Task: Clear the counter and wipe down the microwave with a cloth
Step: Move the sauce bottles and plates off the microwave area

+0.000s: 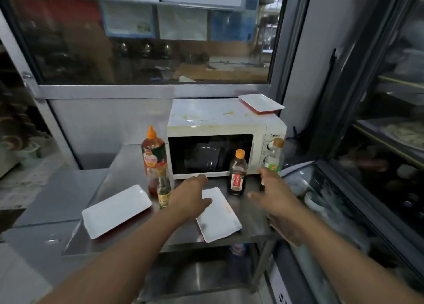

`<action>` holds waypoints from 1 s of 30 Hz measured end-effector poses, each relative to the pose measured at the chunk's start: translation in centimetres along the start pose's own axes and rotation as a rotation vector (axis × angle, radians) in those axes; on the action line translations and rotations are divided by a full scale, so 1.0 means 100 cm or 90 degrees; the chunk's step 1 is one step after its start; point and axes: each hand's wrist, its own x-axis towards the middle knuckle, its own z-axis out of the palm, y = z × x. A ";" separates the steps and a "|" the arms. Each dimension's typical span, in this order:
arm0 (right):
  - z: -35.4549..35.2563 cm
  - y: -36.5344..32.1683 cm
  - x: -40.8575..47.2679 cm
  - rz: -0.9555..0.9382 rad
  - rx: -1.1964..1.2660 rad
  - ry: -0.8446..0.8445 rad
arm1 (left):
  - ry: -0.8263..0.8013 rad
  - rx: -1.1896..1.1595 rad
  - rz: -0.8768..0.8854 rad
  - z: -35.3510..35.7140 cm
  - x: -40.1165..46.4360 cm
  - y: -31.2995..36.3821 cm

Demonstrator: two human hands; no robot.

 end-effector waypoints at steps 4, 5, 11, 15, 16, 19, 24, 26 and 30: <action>0.006 0.019 0.034 0.052 -0.014 0.018 | -0.024 -0.019 0.046 0.014 0.055 -0.001; 0.007 0.024 0.042 0.070 -0.014 0.025 | -0.028 -0.029 0.051 0.017 0.067 -0.002; 0.018 0.056 0.079 0.160 0.016 0.061 | -0.079 -0.072 0.103 0.044 0.126 -0.005; 0.028 0.077 0.104 0.204 0.018 0.089 | -0.084 -0.101 0.101 0.062 0.153 -0.007; 0.031 0.083 0.110 0.214 0.026 0.103 | -0.089 -0.111 0.099 0.066 0.158 -0.008; 0.041 0.104 0.129 0.258 0.055 0.141 | -0.105 -0.118 0.084 0.082 0.174 -0.009; 0.062 0.137 0.160 0.310 0.093 0.186 | -0.112 -0.138 0.044 0.110 0.191 -0.013; 0.071 0.146 0.170 0.304 0.125 0.214 | -0.100 -0.136 0.035 0.119 0.194 -0.017; 0.085 0.159 0.185 0.286 0.153 0.250 | -0.091 -0.139 0.003 0.131 0.200 -0.022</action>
